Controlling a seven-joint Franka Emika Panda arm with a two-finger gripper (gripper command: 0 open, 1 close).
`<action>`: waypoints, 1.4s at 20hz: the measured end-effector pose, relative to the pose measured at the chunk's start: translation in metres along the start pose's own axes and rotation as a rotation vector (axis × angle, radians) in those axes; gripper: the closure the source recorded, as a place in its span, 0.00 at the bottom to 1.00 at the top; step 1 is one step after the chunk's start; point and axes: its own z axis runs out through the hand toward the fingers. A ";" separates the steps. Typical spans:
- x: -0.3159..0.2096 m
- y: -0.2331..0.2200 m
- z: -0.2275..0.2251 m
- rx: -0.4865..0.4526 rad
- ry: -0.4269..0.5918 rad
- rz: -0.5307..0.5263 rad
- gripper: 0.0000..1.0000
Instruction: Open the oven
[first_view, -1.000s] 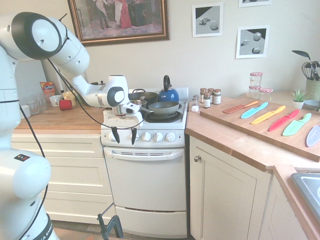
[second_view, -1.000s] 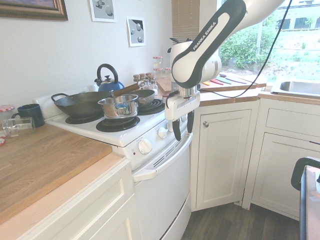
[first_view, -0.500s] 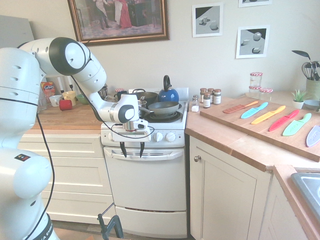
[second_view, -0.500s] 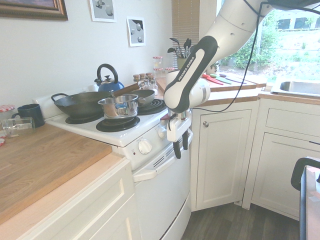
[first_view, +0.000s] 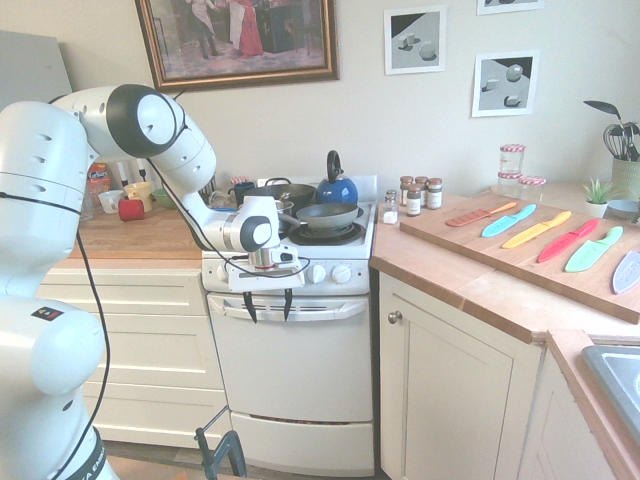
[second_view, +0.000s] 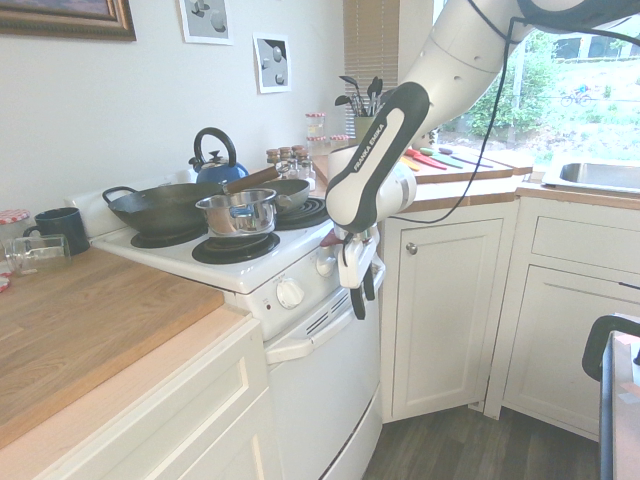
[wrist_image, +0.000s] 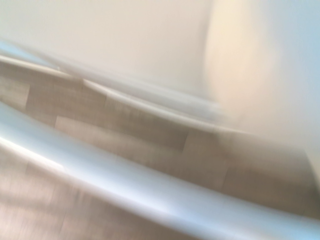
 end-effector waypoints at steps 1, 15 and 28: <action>0.003 -0.007 -0.011 0.011 0.023 -0.004 0.00; -0.004 -0.031 0.041 0.098 0.029 0.272 0.00; -0.034 -0.001 0.069 0.113 0.120 0.319 0.00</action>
